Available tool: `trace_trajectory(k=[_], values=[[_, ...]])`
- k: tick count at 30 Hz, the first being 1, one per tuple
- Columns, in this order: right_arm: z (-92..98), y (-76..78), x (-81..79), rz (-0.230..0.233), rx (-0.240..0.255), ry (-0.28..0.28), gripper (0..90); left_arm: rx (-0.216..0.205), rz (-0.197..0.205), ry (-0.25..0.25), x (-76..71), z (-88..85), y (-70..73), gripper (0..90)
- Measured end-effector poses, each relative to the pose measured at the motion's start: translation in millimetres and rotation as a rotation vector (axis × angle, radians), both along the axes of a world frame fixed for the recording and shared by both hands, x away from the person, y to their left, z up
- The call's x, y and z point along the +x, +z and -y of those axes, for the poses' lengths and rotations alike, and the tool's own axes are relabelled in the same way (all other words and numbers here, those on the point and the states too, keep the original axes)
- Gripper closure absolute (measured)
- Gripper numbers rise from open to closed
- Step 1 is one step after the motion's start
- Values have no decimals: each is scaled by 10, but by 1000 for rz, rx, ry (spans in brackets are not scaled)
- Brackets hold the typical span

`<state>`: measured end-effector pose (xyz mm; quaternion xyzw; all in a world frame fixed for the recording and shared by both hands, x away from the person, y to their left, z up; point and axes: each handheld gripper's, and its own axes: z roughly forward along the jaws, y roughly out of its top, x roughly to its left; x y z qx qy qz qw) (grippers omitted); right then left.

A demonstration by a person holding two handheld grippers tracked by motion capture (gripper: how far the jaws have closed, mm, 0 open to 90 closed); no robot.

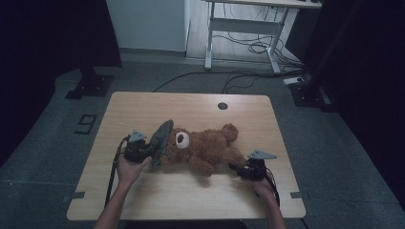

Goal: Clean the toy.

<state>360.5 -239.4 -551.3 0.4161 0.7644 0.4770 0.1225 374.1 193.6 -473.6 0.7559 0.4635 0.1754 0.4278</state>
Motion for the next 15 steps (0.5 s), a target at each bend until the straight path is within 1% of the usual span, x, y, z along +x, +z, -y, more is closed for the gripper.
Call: trace_trajectory(k=[1,2,3,4,5,7,9,10,11,12,13,14,15], values=[[0,0,1,0,0,0,579,-3,21,-8,17,38,83,797],[-1,0,2,2,-1,0,579,-2,26,-14,37,68,120,797],[-1,0,2,2,-2,0,579,13,25,-16,85,124,150,796],[0,0,4,2,-1,0,578,25,16,-16,120,158,147,797],[0,0,5,3,-2,0,578,35,-3,-11,171,199,114,797],[-3,0,5,3,-1,2,579,50,-55,3,259,249,-16,797],[-12,1,3,4,0,6,578,45,-78,14,275,232,-97,799],[-13,0,4,3,-1,7,578,49,-84,16,272,219,-118,800],[-14,0,5,2,0,7,579,68,-96,19,267,208,-152,800],[-14,0,6,2,-1,6,578,108,-113,25,263,209,-201,801],[-15,0,6,2,-1,6,578,140,-135,30,258,207,-262,801],[-17,0,5,3,-3,5,578,137,-148,31,249,201,-324,802],[-16,0,5,3,-3,4,578,125,-155,26,236,190,-382,802]])
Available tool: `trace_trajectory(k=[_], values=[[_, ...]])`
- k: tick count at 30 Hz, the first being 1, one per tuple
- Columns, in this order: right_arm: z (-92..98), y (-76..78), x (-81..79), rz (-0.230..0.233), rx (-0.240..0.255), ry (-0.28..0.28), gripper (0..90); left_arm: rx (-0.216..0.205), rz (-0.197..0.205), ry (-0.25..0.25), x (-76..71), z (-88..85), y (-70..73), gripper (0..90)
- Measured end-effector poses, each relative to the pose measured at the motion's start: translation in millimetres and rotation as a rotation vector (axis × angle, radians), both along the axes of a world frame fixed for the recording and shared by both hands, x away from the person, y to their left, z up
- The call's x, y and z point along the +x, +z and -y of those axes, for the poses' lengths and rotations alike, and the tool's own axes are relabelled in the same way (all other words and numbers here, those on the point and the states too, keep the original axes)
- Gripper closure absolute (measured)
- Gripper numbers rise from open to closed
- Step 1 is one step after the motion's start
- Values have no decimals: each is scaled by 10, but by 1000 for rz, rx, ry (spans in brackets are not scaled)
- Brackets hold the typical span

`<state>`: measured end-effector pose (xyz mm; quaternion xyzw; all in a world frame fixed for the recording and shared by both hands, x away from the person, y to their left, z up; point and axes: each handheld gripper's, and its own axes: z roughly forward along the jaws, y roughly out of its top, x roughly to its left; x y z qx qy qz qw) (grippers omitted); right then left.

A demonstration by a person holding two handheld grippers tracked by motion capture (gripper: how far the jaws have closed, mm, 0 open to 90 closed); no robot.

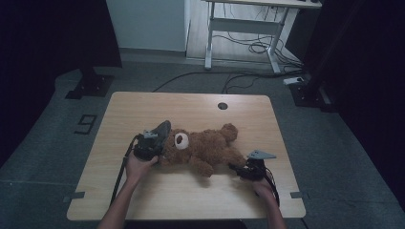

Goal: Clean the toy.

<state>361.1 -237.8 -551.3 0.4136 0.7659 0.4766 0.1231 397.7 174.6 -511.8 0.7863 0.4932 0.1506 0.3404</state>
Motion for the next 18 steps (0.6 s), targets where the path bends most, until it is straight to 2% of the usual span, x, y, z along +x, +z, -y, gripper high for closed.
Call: trace_trajectory(k=[3,10,13,16,18], values=[[0,0,-1,0,-2,-2,578,-36,5,-2,-12,-33,-61,801],[-34,1,41,0,-9,-10,577,-19,22,-7,84,-4,11,801],[-39,1,68,3,-12,-12,576,-44,28,6,129,-10,-4,799],[-29,3,51,5,-12,-16,552,-43,32,1,116,-26,-4,794],[-17,3,37,7,-13,-22,505,-45,45,2,68,-61,32,786]])
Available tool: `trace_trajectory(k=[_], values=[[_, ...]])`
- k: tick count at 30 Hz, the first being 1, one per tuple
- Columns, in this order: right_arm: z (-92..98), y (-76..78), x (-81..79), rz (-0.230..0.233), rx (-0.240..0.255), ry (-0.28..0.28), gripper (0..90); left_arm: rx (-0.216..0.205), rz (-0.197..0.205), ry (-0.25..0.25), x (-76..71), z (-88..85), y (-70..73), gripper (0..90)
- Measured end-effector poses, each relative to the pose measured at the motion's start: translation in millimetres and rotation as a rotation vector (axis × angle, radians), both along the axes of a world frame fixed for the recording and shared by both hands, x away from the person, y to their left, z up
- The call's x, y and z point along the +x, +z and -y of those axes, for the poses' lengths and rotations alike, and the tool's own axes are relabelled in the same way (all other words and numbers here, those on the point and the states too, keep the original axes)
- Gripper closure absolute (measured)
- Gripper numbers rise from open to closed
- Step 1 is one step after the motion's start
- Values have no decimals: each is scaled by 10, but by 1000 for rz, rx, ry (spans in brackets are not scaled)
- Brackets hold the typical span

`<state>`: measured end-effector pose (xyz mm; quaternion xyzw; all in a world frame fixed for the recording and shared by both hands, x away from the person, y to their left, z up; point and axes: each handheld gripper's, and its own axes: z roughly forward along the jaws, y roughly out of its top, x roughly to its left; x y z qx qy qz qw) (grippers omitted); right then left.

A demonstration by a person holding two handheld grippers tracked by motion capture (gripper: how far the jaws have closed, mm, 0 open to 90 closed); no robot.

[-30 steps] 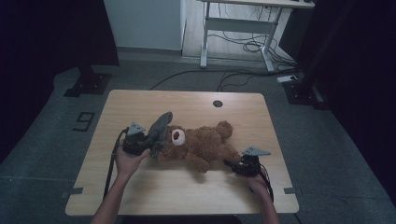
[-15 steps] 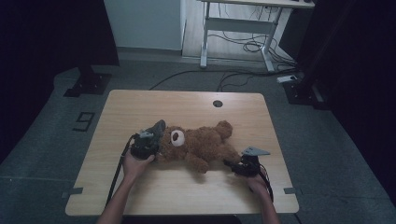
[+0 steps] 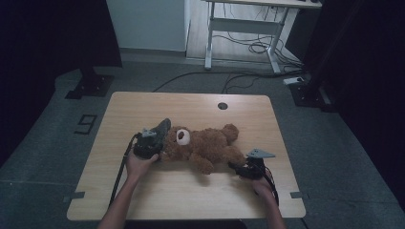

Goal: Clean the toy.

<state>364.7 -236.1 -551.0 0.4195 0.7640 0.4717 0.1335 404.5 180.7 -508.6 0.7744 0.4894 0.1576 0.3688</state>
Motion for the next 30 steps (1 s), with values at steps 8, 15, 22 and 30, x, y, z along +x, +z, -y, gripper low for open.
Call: trace_trajectory(k=[8,15,22,30], values=[[109,106,-91,50,64,-69,330,14,77,-10,-312,-139,208,782],[122,204,-214,105,80,-61,324,49,104,-8,-545,-289,278,782],[182,236,-273,115,93,-59,322,73,128,16,-791,-421,285,783],[171,221,-282,113,88,-52,324,126,150,59,-1083,-687,295,776]])
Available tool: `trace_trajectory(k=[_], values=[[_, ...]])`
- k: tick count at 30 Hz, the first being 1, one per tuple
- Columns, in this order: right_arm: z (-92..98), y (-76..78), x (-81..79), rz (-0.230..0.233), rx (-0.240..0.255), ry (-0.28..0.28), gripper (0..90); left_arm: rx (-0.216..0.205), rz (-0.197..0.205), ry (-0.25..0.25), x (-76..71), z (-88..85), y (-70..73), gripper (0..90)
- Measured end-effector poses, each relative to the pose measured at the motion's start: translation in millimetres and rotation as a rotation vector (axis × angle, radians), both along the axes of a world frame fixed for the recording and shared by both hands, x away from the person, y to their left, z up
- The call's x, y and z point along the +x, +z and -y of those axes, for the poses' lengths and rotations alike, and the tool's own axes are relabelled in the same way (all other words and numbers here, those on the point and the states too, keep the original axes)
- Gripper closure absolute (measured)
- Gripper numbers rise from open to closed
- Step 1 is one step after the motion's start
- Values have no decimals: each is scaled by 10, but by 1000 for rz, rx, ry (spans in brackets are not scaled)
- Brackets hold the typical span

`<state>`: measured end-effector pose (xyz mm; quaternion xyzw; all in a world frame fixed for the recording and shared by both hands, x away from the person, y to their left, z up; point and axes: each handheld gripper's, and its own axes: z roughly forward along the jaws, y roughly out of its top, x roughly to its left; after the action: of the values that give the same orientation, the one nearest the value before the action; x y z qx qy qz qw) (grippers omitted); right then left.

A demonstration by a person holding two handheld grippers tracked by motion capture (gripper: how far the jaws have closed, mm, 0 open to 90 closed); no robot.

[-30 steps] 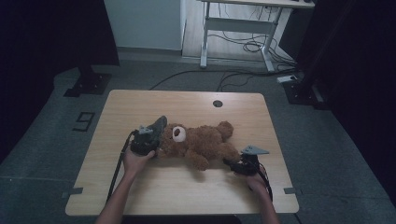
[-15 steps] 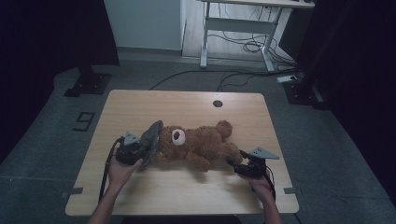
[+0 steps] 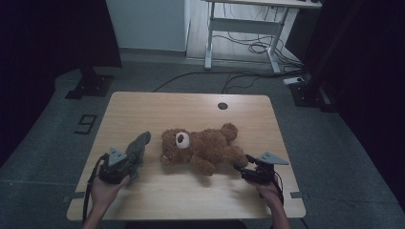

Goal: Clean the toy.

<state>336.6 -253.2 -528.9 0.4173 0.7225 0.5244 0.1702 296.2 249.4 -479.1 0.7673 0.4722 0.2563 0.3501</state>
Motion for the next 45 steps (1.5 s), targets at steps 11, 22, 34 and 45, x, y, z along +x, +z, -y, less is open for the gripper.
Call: trace_trajectory(k=[11,22,34,45], values=[[-30,-2,4,-1,0,-3,324,61,-84,55,-196,-335,-298,740],[-23,20,1,10,13,-8,324,49,-91,45,-137,-384,-247,270],[-46,75,-28,31,14,1,323,-36,30,-21,-261,-221,116,165],[-58,135,-163,44,12,18,323,-82,27,-183,-151,387,38,170]])
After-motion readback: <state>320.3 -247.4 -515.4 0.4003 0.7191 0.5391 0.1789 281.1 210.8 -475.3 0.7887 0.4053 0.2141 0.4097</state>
